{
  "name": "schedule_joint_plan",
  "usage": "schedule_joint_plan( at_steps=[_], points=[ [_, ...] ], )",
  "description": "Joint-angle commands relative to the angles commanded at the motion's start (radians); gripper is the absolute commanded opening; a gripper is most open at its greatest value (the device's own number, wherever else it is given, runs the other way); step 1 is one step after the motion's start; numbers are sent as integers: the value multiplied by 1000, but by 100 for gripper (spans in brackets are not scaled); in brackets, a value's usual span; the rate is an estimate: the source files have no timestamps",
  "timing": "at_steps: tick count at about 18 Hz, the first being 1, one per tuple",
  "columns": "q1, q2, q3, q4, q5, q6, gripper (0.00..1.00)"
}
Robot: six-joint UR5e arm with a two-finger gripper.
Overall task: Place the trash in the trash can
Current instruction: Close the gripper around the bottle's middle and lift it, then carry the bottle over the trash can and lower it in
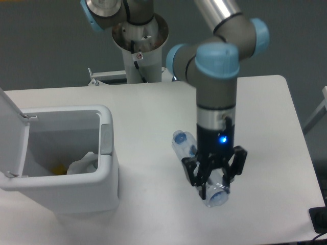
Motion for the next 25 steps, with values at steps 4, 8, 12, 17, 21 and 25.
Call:
schedule_joint_plan(
  at_steps=[4,8,12,17,21,25],
  points=[
    [-15,74,17,18,-86,-20,60],
    [-79,121,22,20,-89,-20,59],
    [-167,126,12,20,-85,-13,59],
    [-265,115,-12,22,-85,10,59],
    [-322,103,-53,25,-83,59,60],
    [-339,82,-61,25,-85,82,73]
  ],
)
